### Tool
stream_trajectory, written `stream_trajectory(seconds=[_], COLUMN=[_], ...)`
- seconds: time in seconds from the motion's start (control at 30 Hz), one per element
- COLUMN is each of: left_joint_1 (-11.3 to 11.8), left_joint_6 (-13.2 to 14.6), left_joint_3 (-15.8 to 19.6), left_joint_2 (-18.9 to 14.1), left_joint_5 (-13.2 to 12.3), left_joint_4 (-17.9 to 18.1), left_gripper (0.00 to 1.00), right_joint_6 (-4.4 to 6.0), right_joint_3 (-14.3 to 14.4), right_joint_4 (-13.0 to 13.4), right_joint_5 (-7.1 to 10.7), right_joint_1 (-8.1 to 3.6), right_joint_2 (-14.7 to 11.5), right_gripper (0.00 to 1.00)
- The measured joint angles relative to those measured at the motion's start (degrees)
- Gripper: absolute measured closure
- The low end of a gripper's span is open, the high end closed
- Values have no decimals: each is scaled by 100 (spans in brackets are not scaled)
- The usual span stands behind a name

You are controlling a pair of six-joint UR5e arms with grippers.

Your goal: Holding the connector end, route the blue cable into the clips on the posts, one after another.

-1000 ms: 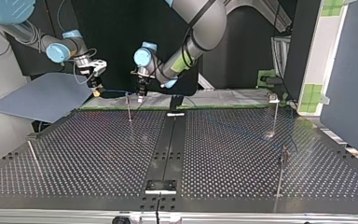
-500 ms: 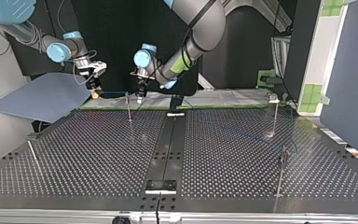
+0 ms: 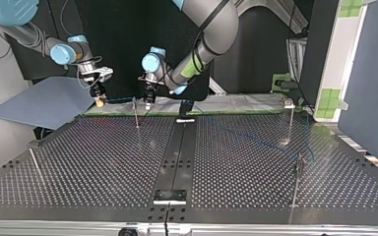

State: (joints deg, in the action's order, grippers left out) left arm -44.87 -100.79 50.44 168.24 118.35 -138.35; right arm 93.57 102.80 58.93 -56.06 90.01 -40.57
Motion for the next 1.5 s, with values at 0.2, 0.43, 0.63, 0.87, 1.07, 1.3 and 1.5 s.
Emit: stream_trajectory(seconds=[0.2,0.43,0.63,0.87,1.07,1.3,1.5], left_joint_1=[8,5,19,49,67,98,169], left_joint_6=[-33,-177,-345,-424,-431,-432,-432], left_joint_3=[-8,-10,-92,-330,-359,-369,-402], left_joint_2=[4,8,111,214,218,220,221], left_joint_5=[-24,-48,-127,-186,-203,-221,-238], left_joint_4=[-5,1,1,-49,-51,-45,-44], left_gripper=[100,100,100,100,100,100,100], right_joint_6=[16,27,39,66,89,100,97], right_joint_3=[0,-32,-55,-126,-220,-321,-375], right_joint_4=[45,84,94,70,40,-1,-8], right_joint_5=[-69,-113,-115,-115,-163,-274,-413], right_joint_1=[-23,-20,-16,-28,-22,0,20], right_joint_2=[32,223,259,264,270,273,280], right_gripper=[100,100,100,100,100,100,100])
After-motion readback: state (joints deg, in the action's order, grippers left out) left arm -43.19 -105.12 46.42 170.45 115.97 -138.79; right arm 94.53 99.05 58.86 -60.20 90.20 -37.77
